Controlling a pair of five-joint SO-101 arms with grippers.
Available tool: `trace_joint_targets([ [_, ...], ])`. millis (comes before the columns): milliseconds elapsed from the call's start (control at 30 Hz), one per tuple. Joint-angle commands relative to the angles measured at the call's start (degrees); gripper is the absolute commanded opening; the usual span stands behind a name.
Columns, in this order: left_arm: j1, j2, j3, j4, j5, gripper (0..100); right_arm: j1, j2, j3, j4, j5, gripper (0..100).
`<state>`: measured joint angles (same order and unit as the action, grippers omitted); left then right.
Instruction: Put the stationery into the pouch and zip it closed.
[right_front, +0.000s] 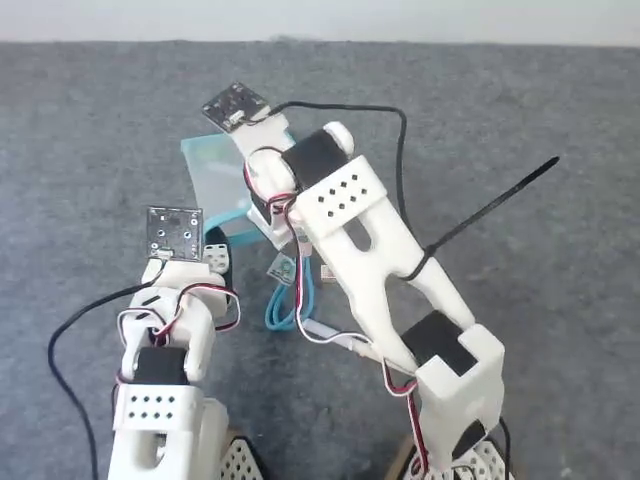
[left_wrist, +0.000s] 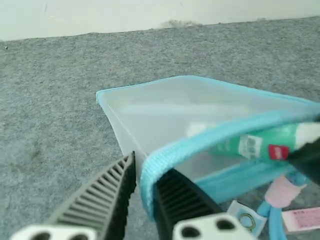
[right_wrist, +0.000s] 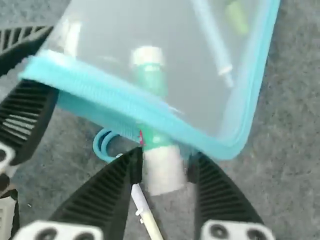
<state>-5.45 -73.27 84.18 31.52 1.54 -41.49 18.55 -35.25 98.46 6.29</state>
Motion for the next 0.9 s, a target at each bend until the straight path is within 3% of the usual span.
trace_joint_targets([
  [0,0.26,0.70,-0.13,-1.58,-0.79,1,-0.40,-2.33,-3.69,0.48,-0.44,19.8],
  [233,0.26,0.70,-0.13,-1.58,-0.79,1,-0.13,-12.35,-3.69,1.36,3.16,19.9],
  [400,0.26,0.70,-0.13,-1.58,-0.79,1,7.52,-21.93,0.97,4.18,3.16,19.7],
  [600,0.18,0.70,-0.13,-1.58,-0.79,1,13.93,-32.57,27.69,-1.27,9.41,19.7],
  [767,0.09,0.70,-0.04,-1.49,-0.79,1,17.45,-44.00,58.99,-17.45,10.11,19.7],
  [867,0.18,0.79,-0.04,-1.49,-0.79,1,18.24,-49.45,75.52,-28.62,14.77,19.7],
])
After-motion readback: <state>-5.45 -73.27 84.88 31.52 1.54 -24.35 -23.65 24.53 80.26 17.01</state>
